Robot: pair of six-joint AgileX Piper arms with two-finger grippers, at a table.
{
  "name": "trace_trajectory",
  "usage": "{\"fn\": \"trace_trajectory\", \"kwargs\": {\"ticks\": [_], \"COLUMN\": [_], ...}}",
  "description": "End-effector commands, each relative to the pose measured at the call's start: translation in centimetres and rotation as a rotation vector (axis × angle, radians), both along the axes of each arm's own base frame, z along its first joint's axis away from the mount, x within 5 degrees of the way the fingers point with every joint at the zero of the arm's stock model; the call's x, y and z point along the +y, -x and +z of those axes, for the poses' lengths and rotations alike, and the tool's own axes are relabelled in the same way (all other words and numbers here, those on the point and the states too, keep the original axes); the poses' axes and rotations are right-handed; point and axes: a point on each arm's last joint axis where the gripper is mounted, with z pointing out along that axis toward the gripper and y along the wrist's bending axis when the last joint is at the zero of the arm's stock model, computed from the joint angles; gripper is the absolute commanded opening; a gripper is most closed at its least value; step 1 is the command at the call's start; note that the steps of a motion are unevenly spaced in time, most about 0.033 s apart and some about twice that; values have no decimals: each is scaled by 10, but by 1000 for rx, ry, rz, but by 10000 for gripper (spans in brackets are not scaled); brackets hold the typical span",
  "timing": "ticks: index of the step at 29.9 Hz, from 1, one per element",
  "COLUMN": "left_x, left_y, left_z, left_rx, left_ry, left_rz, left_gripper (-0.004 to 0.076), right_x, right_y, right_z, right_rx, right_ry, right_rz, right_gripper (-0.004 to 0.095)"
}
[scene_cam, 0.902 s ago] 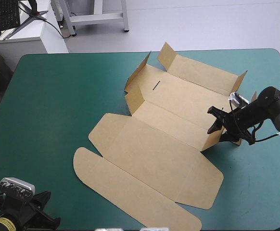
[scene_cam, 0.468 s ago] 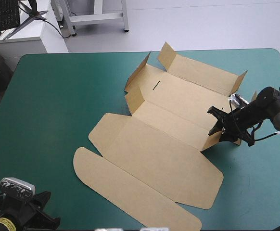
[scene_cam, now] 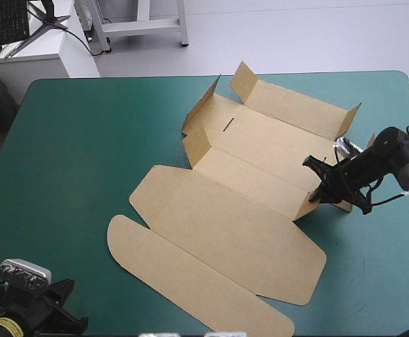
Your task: Fold the box
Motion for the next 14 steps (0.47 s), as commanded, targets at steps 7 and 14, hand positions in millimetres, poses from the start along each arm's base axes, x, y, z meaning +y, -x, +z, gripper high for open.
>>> {"fn": "trace_trajectory", "kwargs": {"ticks": [7, 14], "left_x": [-2, -2], "left_y": [-4, -4], "left_z": [11, 11], "left_rx": [-66, -68], "left_ry": [32, 28], "left_rz": [2, -1], "left_gripper": [-10, -10], "right_x": [3, 10], "right_y": [-3, -9], "right_z": [18, 23], "right_rx": [-117, -198], "right_ry": [70, 121], "right_rz": [34, 75], "right_gripper": [-14, -14]}}
